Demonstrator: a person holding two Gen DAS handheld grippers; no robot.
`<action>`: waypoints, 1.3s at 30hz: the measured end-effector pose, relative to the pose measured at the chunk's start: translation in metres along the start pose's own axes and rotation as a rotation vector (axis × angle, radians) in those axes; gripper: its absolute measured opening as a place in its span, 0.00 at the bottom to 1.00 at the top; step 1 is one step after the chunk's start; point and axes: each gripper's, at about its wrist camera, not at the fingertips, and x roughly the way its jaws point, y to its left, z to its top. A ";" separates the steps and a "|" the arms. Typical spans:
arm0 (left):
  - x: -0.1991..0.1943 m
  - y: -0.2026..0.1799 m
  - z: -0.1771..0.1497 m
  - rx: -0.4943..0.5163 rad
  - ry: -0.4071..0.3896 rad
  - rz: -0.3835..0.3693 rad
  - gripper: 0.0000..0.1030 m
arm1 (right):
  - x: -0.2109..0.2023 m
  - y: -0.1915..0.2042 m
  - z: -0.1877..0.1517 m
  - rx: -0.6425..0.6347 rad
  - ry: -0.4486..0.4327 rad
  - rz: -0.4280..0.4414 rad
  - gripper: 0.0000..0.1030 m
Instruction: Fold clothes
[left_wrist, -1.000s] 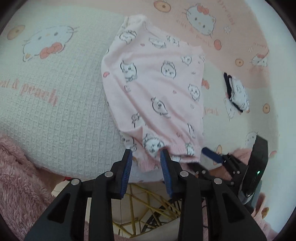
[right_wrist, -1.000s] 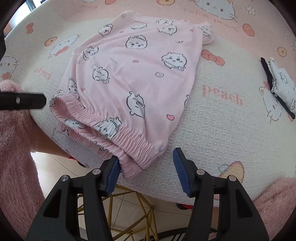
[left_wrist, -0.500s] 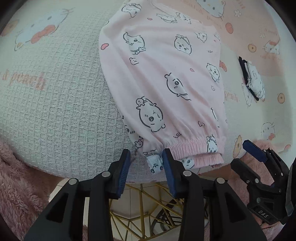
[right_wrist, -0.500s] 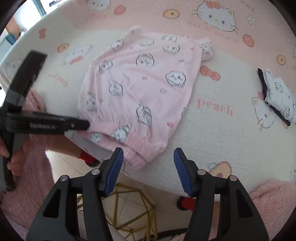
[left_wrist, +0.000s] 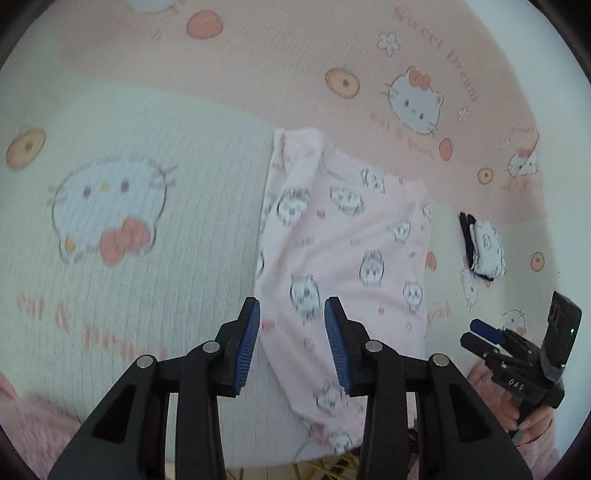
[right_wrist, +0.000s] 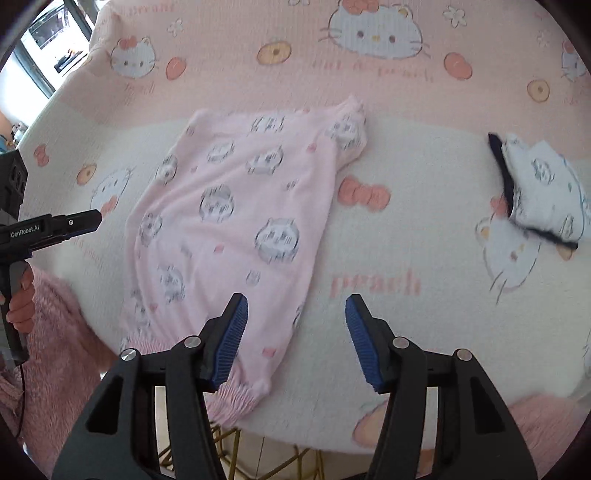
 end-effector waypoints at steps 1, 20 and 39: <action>0.008 -0.001 0.015 0.017 -0.013 0.006 0.37 | 0.004 -0.004 0.015 0.001 -0.008 -0.014 0.55; 0.120 -0.037 0.104 0.369 0.029 0.018 0.22 | 0.083 -0.050 0.165 0.023 -0.061 -0.183 0.54; 0.098 -0.027 0.125 0.298 -0.095 0.094 0.04 | 0.088 -0.069 0.171 -0.008 -0.093 -0.236 0.52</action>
